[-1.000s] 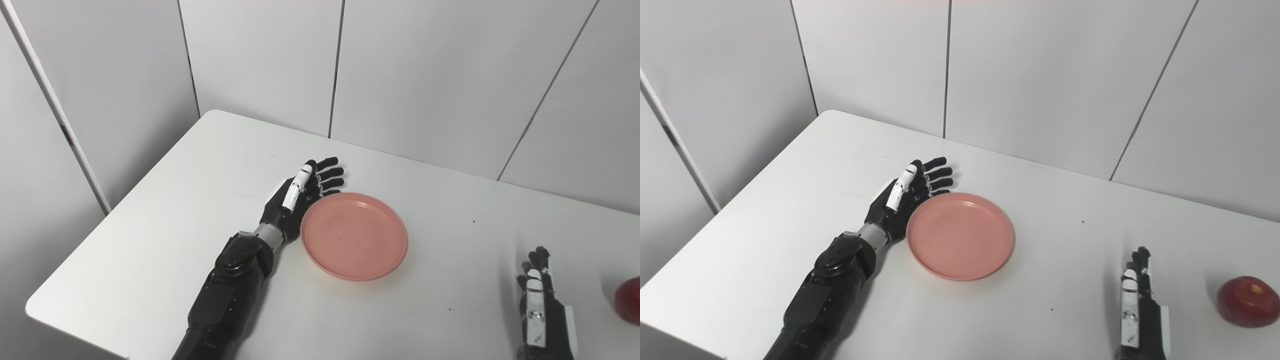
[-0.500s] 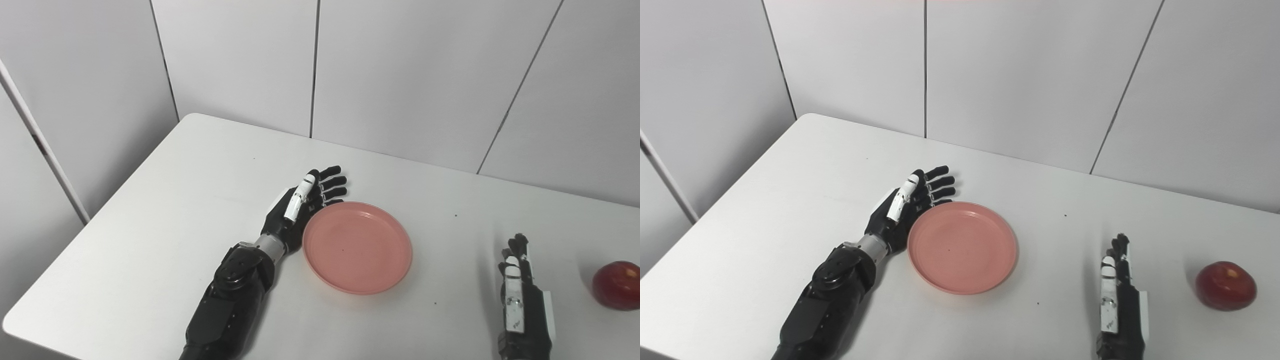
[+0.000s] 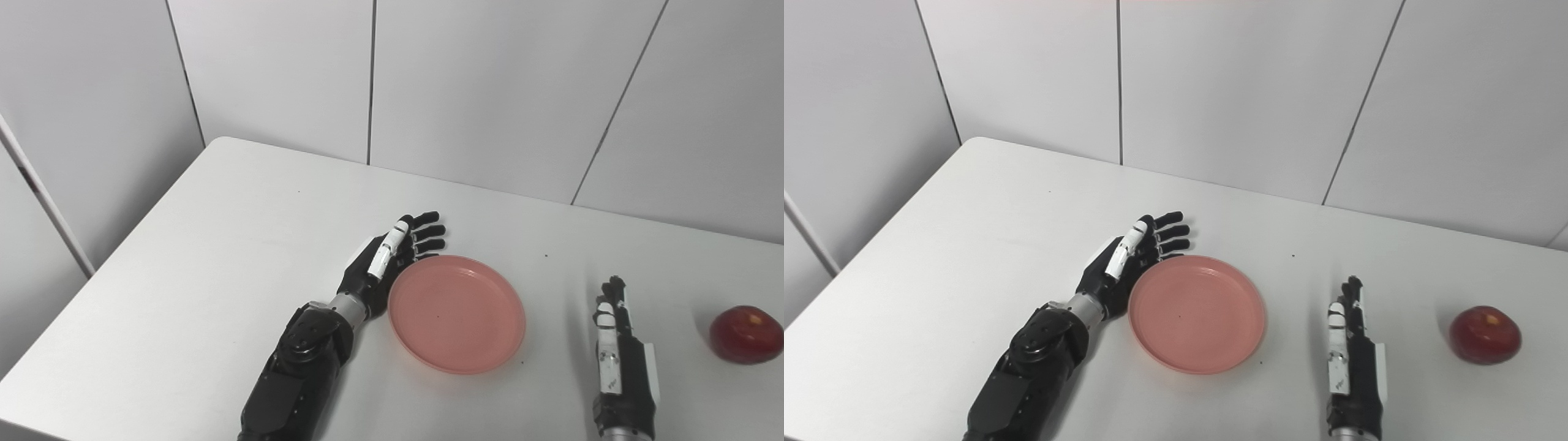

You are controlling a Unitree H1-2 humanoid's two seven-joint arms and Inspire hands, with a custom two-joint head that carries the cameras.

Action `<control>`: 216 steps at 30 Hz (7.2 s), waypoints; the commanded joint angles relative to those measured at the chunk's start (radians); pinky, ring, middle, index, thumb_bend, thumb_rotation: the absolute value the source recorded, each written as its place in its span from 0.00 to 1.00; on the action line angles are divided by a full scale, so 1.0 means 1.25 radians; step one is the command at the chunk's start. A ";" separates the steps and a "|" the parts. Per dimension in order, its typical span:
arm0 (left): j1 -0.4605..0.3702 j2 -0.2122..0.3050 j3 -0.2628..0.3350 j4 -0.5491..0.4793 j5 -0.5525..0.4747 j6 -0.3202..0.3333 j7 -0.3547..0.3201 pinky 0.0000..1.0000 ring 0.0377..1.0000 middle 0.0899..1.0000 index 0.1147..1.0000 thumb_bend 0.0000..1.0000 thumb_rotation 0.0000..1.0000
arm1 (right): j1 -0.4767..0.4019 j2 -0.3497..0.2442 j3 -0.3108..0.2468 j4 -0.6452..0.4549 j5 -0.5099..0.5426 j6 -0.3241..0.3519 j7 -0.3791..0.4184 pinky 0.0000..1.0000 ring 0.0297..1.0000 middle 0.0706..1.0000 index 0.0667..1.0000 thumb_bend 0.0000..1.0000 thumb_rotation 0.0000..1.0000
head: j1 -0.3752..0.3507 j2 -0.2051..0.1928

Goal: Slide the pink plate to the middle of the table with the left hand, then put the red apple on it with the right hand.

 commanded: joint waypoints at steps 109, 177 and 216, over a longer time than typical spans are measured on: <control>0.038 0.010 0.053 0.130 -0.020 -0.043 -0.065 0.86 0.85 0.85 0.83 0.32 1.00 | -0.121 -0.285 -0.167 -0.131 -0.505 0.255 -0.108 0.71 0.82 0.88 0.92 1.00 0.59 | -0.488 -0.075; 0.050 0.017 0.055 0.094 -0.025 -0.014 -0.060 0.86 0.85 0.84 0.82 0.34 1.00 | -0.193 -0.327 -0.113 0.075 -0.406 0.327 -0.047 0.72 0.83 0.88 0.89 1.00 0.37 | -0.480 -0.039; 0.052 0.014 0.053 0.091 -0.024 -0.007 -0.064 0.87 0.86 0.85 0.83 0.34 1.00 | -0.211 -0.335 -0.117 0.173 -0.297 0.141 -0.201 0.40 0.46 0.48 0.45 0.51 0.14 | -0.454 -0.034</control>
